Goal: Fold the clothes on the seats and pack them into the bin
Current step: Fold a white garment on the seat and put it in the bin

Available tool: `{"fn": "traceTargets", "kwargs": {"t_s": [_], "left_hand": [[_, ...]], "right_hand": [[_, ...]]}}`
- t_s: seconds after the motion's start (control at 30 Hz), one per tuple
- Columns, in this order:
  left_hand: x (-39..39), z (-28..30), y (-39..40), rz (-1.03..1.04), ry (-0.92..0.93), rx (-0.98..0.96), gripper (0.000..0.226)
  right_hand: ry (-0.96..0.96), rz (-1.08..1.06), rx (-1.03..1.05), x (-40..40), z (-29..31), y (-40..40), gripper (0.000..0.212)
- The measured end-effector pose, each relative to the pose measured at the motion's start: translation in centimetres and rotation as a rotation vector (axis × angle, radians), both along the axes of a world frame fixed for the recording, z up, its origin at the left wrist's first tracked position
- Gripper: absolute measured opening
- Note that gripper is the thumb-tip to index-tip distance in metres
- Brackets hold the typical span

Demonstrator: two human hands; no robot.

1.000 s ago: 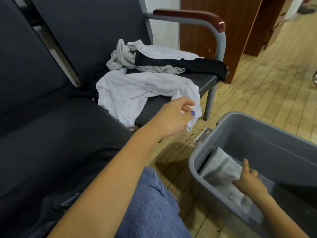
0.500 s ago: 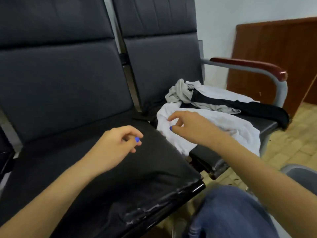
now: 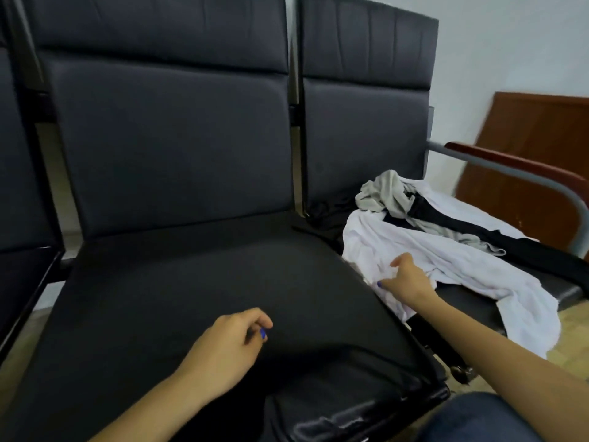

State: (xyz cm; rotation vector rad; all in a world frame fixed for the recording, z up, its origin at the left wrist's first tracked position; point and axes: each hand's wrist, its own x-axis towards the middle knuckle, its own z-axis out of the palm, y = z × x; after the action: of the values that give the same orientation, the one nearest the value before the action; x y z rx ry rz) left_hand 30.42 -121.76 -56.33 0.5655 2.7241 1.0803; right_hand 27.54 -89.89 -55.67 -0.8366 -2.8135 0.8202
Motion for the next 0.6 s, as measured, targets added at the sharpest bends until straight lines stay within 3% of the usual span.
{"fn": "traceTargets", "kwargs": {"t_s": [0.1, 0.2, 0.3, 0.6], "left_hand": [[0.2, -0.3, 0.3, -0.042, 0.066, -0.093, 0.021], [0.3, -0.5, 0.3, -0.074, 0.091, -0.154, 0.022], [0.2, -0.8, 0.1, -0.091, 0.081, -0.195, 0.023], [-0.7, -1.3, -1.5, -0.034, 0.072, -0.275, 0.019]], "right_hand": [[0.061, -0.087, -0.153, -0.2, 0.6, -0.2, 0.016], [0.157, -0.115, -0.265, -0.3, 1.1, -0.7, 0.027], [0.29, -0.084, -0.321, -0.2, 1.4, -1.8, 0.024], [0.521, 0.142, -0.267, 0.4, 2.9, -6.0, 0.025]]}}
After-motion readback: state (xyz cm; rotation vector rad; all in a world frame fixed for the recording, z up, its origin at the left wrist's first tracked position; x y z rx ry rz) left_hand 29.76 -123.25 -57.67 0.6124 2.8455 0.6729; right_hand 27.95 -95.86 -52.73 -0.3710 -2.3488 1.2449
